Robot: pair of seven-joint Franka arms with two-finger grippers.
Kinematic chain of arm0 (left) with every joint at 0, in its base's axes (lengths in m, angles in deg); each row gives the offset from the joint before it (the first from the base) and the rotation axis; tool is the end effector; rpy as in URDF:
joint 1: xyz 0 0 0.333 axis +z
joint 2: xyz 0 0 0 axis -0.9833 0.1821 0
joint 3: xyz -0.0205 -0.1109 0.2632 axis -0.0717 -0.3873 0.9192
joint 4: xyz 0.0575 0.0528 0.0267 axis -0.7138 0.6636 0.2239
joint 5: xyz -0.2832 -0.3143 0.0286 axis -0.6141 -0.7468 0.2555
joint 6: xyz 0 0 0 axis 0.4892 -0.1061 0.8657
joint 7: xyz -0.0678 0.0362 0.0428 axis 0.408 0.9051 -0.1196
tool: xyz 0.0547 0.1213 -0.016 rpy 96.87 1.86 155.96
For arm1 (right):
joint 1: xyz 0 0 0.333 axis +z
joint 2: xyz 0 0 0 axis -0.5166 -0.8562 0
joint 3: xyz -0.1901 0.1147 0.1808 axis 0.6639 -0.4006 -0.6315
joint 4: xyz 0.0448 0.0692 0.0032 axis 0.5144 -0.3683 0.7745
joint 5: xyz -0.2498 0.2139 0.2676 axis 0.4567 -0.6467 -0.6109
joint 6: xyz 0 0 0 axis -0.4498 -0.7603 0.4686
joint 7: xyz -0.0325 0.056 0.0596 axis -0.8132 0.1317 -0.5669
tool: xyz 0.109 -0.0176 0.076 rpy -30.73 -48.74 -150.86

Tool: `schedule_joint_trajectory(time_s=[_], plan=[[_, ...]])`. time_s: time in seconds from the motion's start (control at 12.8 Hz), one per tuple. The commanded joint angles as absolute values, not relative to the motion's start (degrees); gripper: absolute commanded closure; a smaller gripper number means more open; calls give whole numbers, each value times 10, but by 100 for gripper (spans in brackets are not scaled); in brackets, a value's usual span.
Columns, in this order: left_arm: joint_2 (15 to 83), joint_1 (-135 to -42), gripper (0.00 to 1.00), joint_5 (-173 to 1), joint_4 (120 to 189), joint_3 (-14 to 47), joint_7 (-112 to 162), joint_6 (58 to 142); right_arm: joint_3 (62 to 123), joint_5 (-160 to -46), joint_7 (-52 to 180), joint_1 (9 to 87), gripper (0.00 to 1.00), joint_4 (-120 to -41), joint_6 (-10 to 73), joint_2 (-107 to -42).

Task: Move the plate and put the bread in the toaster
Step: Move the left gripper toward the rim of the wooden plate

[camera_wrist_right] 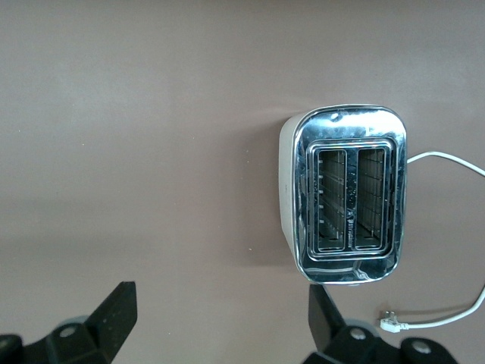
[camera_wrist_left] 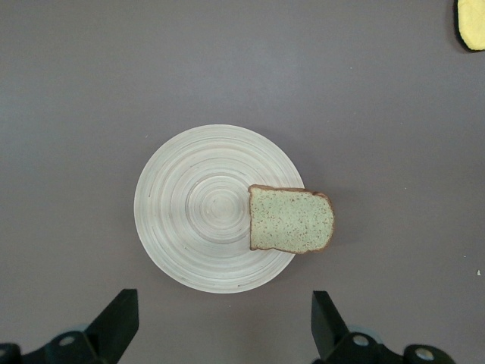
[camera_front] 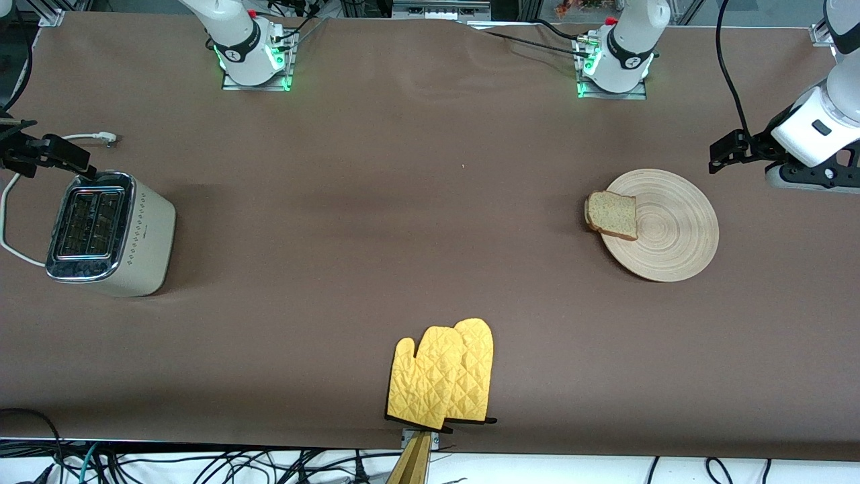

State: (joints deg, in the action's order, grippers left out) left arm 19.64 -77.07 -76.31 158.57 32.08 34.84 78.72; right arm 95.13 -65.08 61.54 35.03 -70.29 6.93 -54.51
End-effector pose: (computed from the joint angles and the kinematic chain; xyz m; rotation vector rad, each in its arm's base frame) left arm 0.5667 -0.0004 0.4958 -3.1262 0.1052 0.1112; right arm 0.6016 -0.0419 0.5411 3.1232 -0.0355 -0.0529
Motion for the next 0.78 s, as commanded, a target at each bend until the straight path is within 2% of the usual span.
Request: schedule_joint_trajectory(time_s=[0.0, 0.7], plan=[[183, -769, 0, -748, 1594, 318, 341, 789, 938, -649, 618, 351, 0, -692, 53, -543], [180, -768, 0, -746, 1594, 319, 349, 789, 936, -648, 621, 354, 0, -692, 53, -544]])
